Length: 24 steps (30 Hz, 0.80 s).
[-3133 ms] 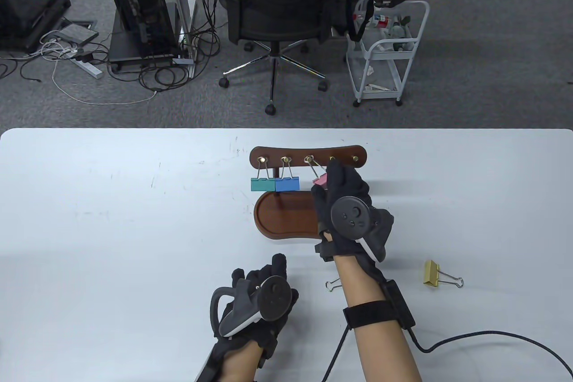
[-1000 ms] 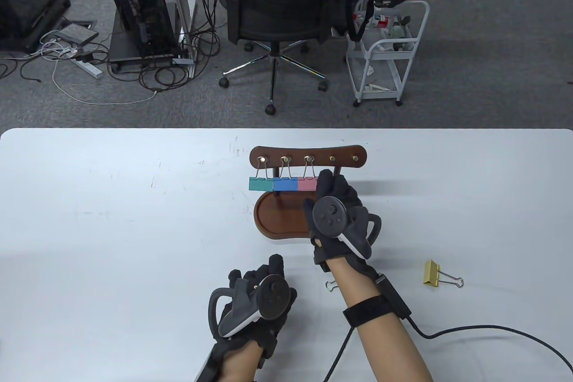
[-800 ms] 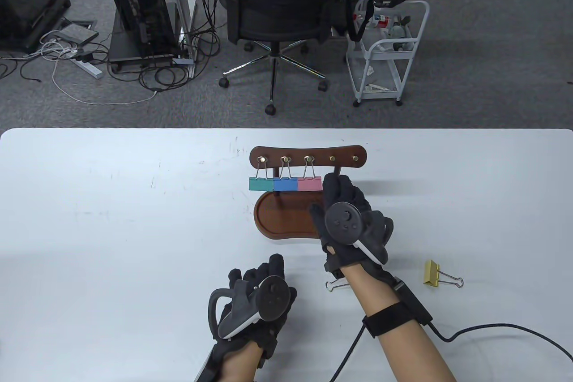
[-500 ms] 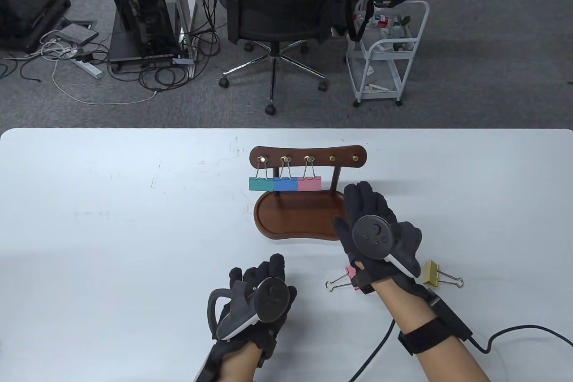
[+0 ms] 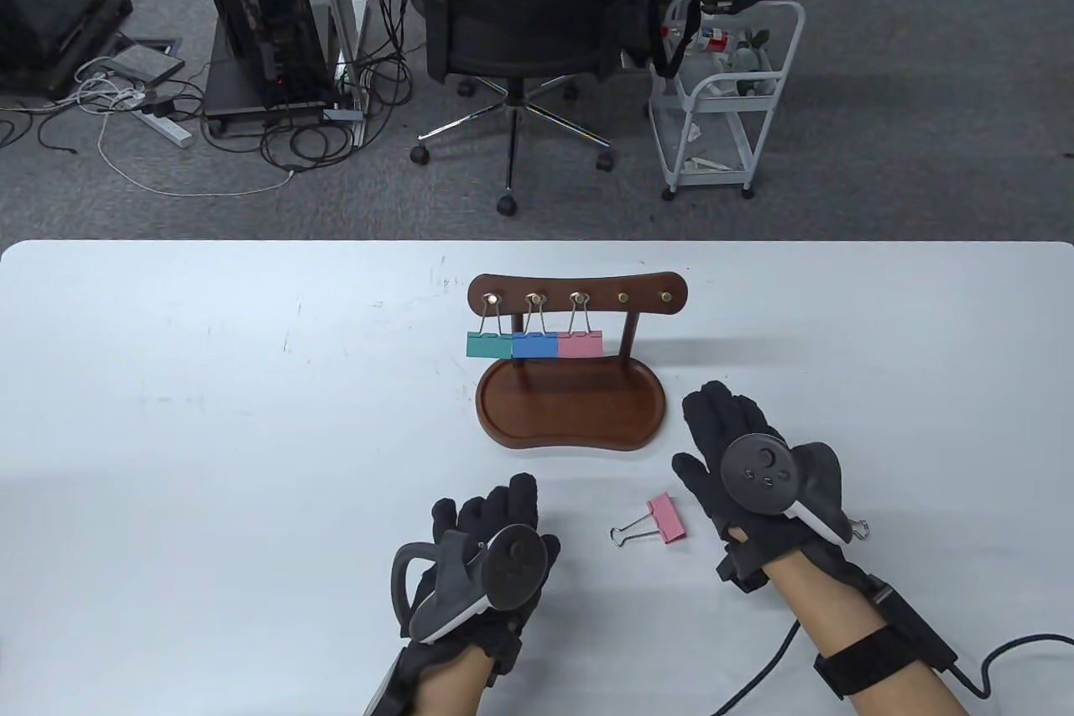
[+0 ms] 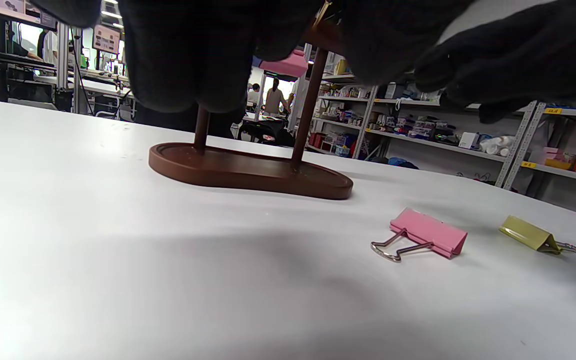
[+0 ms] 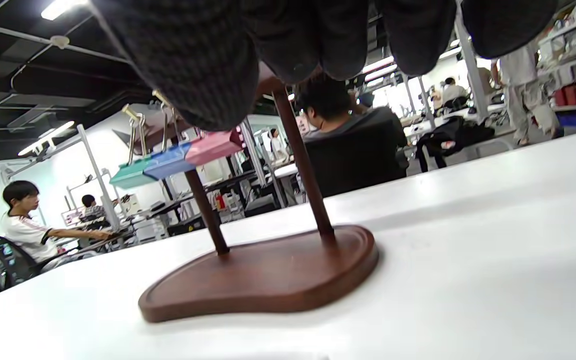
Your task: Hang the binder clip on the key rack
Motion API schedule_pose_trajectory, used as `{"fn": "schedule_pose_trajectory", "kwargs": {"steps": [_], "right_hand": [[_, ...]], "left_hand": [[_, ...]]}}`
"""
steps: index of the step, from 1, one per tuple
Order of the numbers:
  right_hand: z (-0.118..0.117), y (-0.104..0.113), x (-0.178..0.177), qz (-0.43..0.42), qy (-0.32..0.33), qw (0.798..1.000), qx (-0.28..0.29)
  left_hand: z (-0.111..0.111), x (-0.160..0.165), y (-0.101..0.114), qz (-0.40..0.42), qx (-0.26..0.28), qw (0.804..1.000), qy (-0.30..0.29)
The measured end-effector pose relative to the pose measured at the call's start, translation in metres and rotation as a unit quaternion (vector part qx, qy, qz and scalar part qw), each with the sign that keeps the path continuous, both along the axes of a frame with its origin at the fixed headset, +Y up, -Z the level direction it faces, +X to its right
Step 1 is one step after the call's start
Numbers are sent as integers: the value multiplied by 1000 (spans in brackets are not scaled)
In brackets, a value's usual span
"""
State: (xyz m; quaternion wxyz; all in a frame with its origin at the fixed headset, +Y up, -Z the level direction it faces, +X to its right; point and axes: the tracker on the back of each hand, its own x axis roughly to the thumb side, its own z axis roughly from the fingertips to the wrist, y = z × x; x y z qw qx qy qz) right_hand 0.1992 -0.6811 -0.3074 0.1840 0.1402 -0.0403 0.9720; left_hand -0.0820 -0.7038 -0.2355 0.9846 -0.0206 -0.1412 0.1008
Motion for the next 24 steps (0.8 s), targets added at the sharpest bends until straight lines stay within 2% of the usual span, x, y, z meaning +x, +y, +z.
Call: {"fn": "schedule_pose_trajectory", "kwargs": {"steps": [13, 24], "right_hand": [[2, -37, 9, 28, 41, 996, -75], [7, -63, -2, 64, 111, 982, -136]], "left_hand": [[1, 0, 1, 1, -1, 1000, 3], [1, -1, 2, 1, -11, 1000, 3]]}}
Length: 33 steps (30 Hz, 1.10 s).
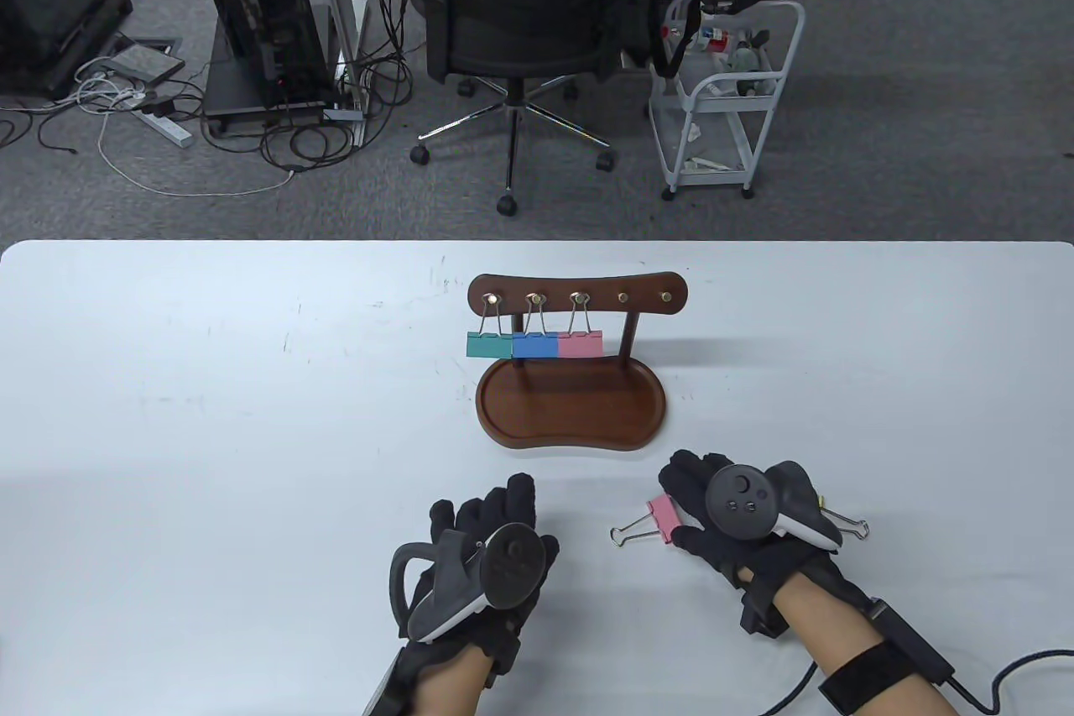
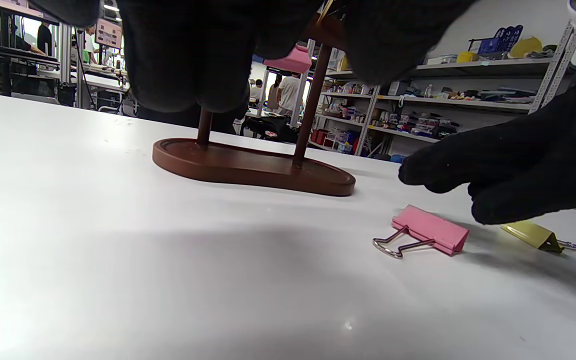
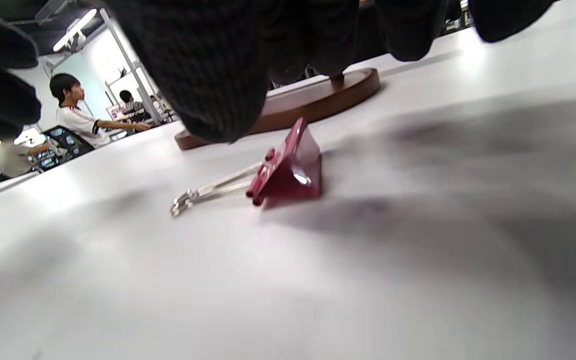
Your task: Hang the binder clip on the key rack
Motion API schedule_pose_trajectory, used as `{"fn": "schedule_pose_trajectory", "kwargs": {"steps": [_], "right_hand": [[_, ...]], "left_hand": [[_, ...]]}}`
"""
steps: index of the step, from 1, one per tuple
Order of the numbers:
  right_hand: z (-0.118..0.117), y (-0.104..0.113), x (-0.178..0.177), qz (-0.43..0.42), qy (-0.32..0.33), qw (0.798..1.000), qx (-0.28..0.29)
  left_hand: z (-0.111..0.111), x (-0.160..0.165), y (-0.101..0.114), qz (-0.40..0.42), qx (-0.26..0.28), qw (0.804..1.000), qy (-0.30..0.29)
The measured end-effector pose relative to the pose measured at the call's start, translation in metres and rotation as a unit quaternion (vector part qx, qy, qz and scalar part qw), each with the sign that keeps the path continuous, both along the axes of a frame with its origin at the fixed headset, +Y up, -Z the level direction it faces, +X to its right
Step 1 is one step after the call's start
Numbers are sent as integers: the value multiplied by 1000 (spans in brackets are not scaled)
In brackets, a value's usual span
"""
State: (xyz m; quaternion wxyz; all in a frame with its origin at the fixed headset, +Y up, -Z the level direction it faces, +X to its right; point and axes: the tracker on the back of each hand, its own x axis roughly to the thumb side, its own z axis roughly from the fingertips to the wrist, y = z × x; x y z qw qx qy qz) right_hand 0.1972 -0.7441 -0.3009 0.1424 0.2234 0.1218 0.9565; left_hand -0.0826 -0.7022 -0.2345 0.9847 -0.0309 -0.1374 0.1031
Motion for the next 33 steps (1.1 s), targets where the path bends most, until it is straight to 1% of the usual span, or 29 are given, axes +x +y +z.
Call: {"fn": "schedule_pose_trajectory", "kwargs": {"steps": [4, 13, 20, 27, 33], "right_hand": [[0, -6, -6, 16, 18, 1000, -5], [-2, -15, -14, 39, 29, 999, -5], [-1, -16, -19, 53, 38, 998, 20], [3, -14, -28, 104, 66, 990, 64], [2, -14, -28, 92, 71, 991, 64]], "left_hand": [[-1, 0, 0, -3, -8, 1000, 0], [-1, 0, 0, -3, -13, 1000, 0], [-1, 0, 1, -2, -15, 1000, -1], [-1, -1, 1, -1, -18, 1000, -1], [-2, -1, 1, 1, -17, 1000, -1]]}}
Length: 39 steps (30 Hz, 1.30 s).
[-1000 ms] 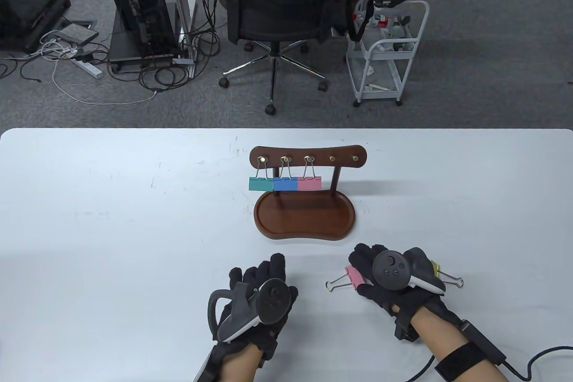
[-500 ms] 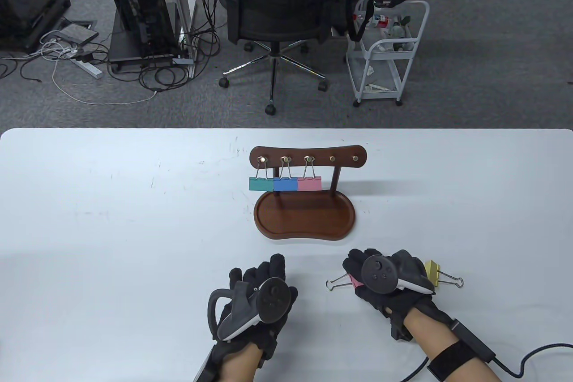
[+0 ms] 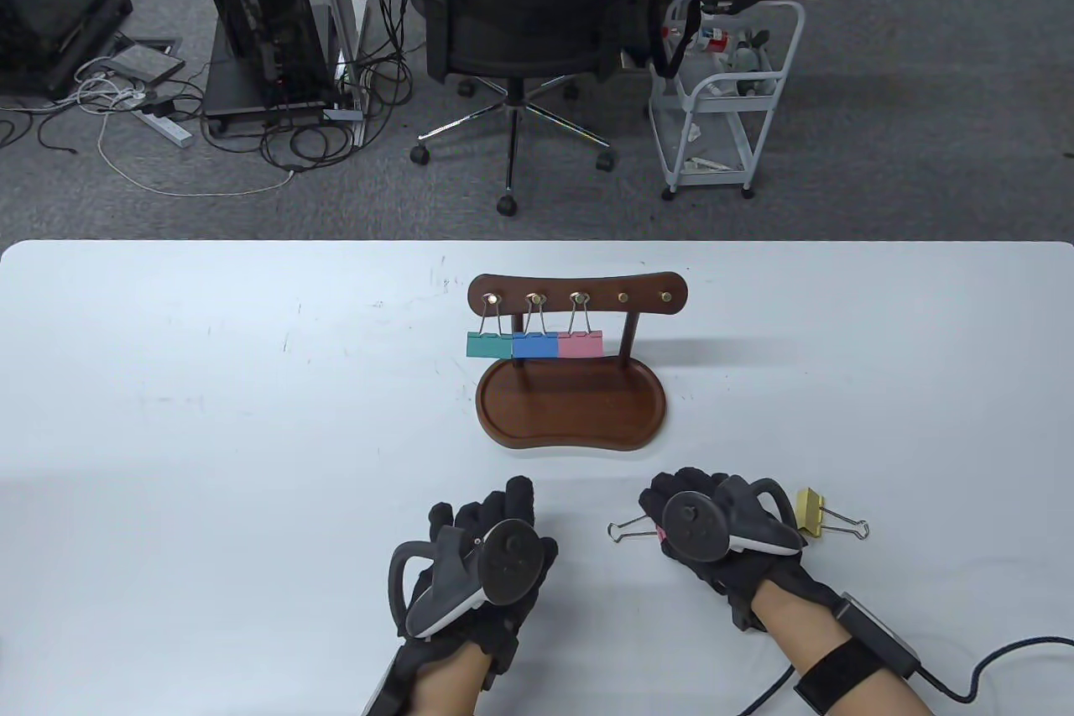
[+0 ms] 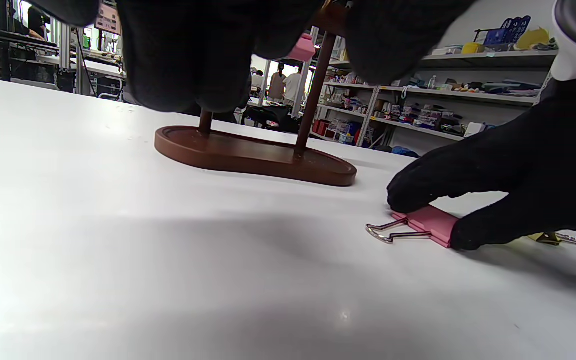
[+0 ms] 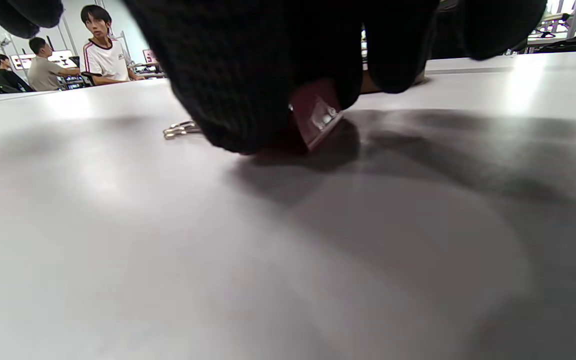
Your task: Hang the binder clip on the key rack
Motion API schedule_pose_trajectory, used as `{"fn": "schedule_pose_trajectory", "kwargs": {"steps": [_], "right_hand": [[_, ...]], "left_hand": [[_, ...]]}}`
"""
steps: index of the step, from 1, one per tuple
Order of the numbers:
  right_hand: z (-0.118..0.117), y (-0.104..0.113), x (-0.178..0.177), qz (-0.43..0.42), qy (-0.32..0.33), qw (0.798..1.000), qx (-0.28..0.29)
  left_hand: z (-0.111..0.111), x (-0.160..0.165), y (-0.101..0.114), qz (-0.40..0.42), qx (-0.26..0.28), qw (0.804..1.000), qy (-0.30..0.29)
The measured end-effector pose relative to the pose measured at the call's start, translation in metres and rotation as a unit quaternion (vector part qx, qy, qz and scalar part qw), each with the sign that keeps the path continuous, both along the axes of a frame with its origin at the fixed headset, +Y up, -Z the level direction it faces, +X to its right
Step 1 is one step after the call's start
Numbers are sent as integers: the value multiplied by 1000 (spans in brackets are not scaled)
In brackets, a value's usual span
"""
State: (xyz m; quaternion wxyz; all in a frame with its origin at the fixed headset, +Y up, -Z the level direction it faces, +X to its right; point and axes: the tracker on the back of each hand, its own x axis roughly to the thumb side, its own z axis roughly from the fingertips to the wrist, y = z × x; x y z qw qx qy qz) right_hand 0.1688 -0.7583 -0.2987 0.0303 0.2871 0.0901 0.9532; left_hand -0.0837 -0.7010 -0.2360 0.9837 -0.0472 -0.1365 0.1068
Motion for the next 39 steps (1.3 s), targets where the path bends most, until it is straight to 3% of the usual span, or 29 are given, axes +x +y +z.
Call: {"fn": "schedule_pose_trajectory", "kwargs": {"steps": [17, 30, 39], "right_hand": [[1, 19, 6, -50, -1, 998, 29], [10, 70, 22, -159, -45, 982, 92], [14, 108, 28, -235, -107, 953, 157]], "left_hand": [[1, 0, 2, 5, 14, 1000, 2], [3, 0, 2, 11, 33, 999, 7], [4, 1, 2, 10, 35, 999, 8]]}}
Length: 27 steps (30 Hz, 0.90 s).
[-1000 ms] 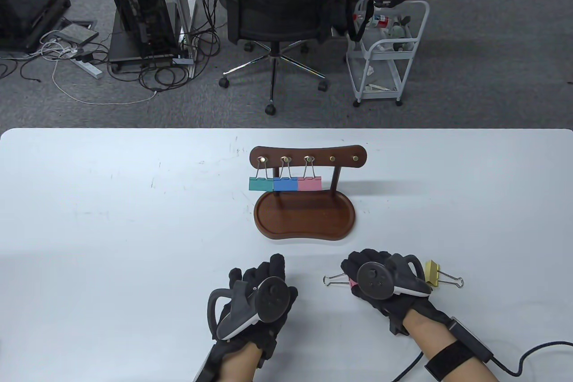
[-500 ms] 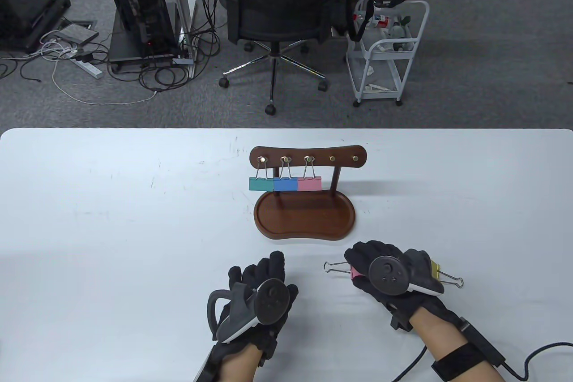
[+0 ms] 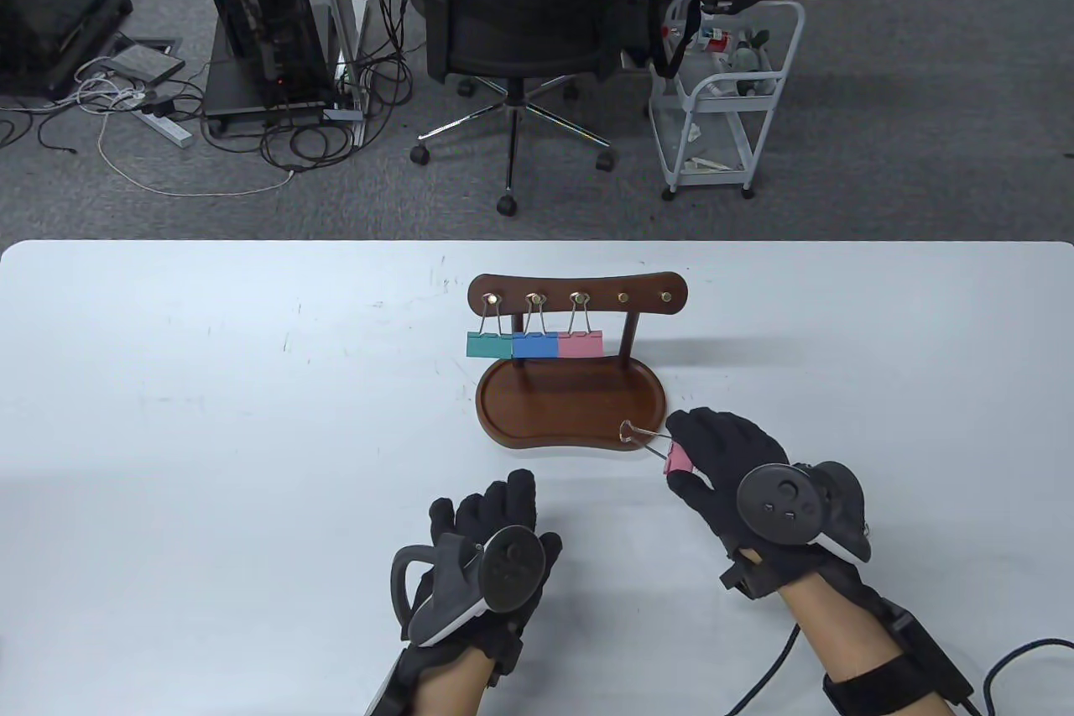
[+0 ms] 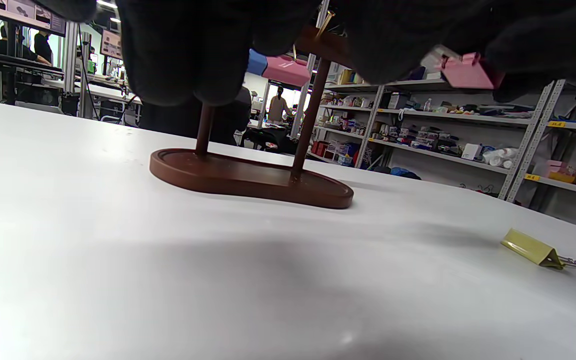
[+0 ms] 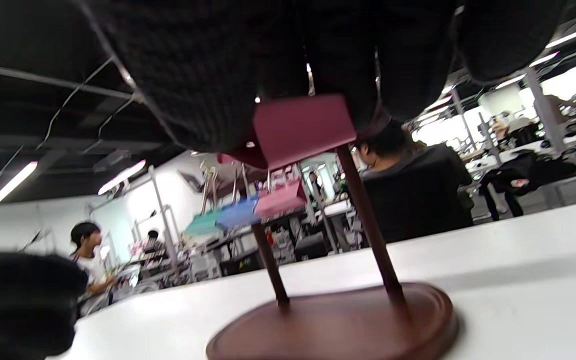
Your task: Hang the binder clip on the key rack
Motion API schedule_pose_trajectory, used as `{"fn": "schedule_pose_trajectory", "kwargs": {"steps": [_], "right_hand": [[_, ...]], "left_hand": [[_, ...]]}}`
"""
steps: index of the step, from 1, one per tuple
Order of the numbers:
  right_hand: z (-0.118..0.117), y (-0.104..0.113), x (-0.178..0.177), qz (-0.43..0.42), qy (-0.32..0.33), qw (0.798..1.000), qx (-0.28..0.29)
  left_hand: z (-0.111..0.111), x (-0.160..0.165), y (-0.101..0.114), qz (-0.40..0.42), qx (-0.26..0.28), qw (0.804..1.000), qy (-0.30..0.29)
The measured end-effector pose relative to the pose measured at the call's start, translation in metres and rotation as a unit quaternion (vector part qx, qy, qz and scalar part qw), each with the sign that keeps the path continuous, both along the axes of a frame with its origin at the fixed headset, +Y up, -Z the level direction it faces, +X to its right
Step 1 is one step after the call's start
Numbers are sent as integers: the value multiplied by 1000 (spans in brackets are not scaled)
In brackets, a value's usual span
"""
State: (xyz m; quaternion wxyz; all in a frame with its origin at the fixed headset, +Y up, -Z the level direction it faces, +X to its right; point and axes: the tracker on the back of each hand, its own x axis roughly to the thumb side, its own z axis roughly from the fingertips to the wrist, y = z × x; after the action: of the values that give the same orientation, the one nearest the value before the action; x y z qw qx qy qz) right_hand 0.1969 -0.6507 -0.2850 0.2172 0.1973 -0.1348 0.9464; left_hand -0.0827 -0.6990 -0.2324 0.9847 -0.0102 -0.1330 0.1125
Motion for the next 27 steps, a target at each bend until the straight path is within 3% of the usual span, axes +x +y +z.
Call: {"fn": "schedule_pose_trajectory", "kwargs": {"steps": [6, 15, 27], "right_hand": [[-8, 19, 4, -82, -63, 994, 20], [-32, 33, 5, -167, -145, 975, -6], [-57, 40, -21, -186, -202, 961, -27]], "left_hand": [[-1, -1, -1, 1, -5, 1000, 5], [-2, 0, -1, 2, -7, 1000, 6], [-3, 0, -1, 2, -10, 1000, 8]]}}
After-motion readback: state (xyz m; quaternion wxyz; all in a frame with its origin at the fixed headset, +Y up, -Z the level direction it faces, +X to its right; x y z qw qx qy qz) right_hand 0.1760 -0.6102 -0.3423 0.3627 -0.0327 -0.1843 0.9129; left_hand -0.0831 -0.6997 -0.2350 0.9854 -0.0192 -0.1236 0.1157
